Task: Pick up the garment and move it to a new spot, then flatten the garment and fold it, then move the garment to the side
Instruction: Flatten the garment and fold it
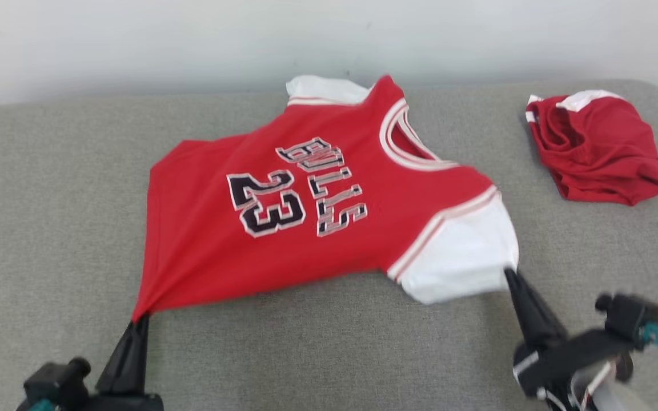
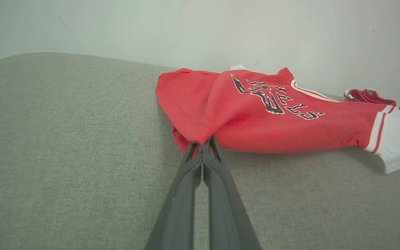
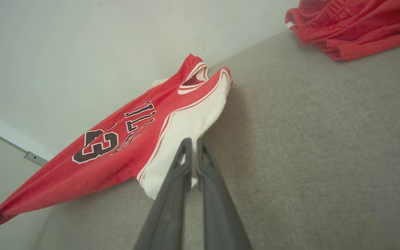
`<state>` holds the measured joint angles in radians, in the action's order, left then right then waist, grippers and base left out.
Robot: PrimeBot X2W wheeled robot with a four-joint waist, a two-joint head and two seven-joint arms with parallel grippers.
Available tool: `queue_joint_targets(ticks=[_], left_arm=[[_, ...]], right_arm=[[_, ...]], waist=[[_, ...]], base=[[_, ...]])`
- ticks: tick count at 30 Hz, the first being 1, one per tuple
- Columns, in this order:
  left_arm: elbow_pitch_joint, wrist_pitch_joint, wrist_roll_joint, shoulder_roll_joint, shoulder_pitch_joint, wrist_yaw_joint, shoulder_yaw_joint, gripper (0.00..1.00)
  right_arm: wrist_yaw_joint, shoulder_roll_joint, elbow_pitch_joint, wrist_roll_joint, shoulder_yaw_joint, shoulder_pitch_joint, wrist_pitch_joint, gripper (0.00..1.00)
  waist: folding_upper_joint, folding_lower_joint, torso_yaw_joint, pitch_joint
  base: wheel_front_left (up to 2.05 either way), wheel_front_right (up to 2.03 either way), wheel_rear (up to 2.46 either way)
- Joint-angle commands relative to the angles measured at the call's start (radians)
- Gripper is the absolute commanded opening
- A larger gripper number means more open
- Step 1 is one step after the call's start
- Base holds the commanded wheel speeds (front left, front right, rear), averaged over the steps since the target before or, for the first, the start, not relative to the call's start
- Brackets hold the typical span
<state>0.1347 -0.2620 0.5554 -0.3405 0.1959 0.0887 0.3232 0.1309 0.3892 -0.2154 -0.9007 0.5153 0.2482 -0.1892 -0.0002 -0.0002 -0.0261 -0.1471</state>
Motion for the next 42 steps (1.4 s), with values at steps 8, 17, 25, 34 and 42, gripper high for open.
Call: queue_joint_targets(ticks=[8, 17, 25, 34, 42], left_arm=[[0.055, -0.004, -0.072, 0.057, -0.125, -0.043, -0.101, 0.00], [0.091, -0.004, -0.130, 0.077, -0.206, -0.048, -0.164, 0.00], [0.110, -0.004, -0.156, 0.096, -0.209, -0.070, -0.210, 0.00], [0.115, -0.004, -0.200, 0.113, -0.168, -0.096, -0.229, 0.00], [0.148, 0.001, -0.223, 0.072, -0.073, -0.126, -0.211, 0.00]], right_arm=[[0.000, -0.031, 0.188, 0.078, -0.185, -0.269, 0.215, 0.00], [0.000, -0.098, 0.326, 0.097, -0.236, -0.474, 0.488, 0.00], [0.000, -0.172, 0.381, 0.162, -0.276, -0.504, 0.554, 0.00], [0.000, -0.220, 0.416, 0.204, -0.286, -0.411, 0.450, 0.00], [0.000, -0.196, 0.340, 0.220, -0.239, -0.207, 0.398, 0.00]], waist=[[0.0002, 0.0002, -0.025, 0.078], [0.0002, 0.0002, -0.038, 0.099], [0.0002, 0.0002, -0.036, 0.085], [0.0002, 0.0002, -0.038, 0.080], [0.0002, 0.0002, -0.048, 0.049]], base=[[0.00, 0.00, 0.00], [0.00, 0.00, 0.00], [0.00, 0.00, 0.00], [0.00, 0.00, 0.00], [0.00, 0.00, 0.00]])
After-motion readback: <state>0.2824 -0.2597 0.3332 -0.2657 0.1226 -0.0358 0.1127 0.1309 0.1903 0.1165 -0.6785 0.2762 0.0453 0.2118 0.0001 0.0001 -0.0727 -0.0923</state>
